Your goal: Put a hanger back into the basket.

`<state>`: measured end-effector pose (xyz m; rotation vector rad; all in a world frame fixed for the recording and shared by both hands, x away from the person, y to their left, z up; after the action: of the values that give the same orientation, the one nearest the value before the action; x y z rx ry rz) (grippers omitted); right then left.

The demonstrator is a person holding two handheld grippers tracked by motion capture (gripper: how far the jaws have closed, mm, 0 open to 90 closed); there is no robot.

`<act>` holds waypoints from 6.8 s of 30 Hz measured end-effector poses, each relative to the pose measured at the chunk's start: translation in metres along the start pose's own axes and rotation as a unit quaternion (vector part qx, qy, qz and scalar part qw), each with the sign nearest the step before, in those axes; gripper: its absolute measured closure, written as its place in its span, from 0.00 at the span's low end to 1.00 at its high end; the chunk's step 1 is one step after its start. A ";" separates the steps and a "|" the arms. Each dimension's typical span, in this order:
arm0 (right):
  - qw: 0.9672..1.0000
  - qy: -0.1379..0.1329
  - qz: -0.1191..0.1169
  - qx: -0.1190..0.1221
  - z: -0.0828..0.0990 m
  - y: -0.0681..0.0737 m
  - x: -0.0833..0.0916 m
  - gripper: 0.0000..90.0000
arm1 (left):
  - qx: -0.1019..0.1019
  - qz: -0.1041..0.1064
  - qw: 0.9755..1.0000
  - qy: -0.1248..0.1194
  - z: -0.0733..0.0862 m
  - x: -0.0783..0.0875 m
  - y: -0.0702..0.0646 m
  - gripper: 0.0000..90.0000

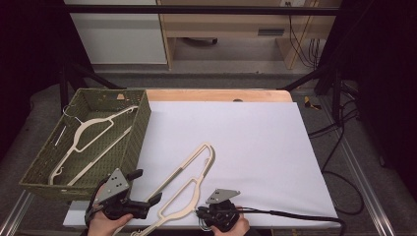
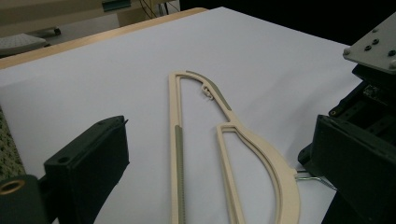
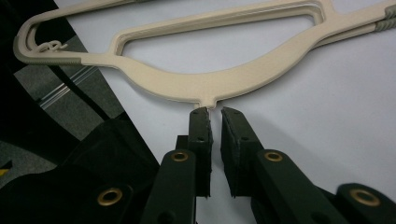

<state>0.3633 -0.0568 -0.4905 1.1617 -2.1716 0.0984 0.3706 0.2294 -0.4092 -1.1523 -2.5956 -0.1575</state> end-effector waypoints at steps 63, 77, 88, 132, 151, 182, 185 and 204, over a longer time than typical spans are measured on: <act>1.000 -0.012 0.023 0.006 -0.041 -0.009 0.019 0.99 | -0.063 0.056 0.980 0.182 0.035 -0.076 -0.056 0.55; 1.000 -0.019 0.018 0.012 -0.047 -0.003 0.026 0.99 | -0.086 0.053 0.975 0.198 0.033 -0.077 -0.058 0.79; 0.993 -0.102 0.024 0.056 -0.065 -0.003 0.066 0.77 | -0.084 0.057 0.978 0.180 0.024 -0.069 -0.054 0.81; 0.984 -0.158 -0.051 0.069 -0.075 -0.005 0.017 0.97 | -0.072 0.017 0.990 0.122 -0.001 -0.045 -0.037 0.75; 0.981 -0.174 -0.041 0.070 -0.087 -0.003 0.017 0.98 | -0.120 -0.036 0.975 0.185 -0.024 -0.052 -0.044 0.73; 0.979 -0.193 0.052 0.045 -0.066 -0.055 0.090 0.34 | -0.044 -0.123 0.981 0.143 -0.038 -0.031 -0.007 0.95; 0.978 -0.200 0.053 0.035 -0.062 -0.063 0.096 0.25 | -0.027 -0.114 0.986 0.121 -0.045 -0.025 -0.006 0.95; 0.969 -0.223 0.107 0.013 -0.052 -0.094 0.131 0.11 | -0.025 -0.035 0.998 0.053 -0.121 0.014 0.017 0.95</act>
<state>0.4117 -0.1885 -0.3953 1.0323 -2.6969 -0.0465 0.4015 0.2246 -0.2907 -1.0417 -2.5522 -0.2921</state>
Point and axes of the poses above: each handheld gripper's, and its own axes: x roughly backward along the jaws, z roughly out of its underside, y roughly to its left, the point moved 1 cm from there along -x, roughly forward along the jaws, and after that the axes turned 6 degrees about -y, right-handed, at the moved point
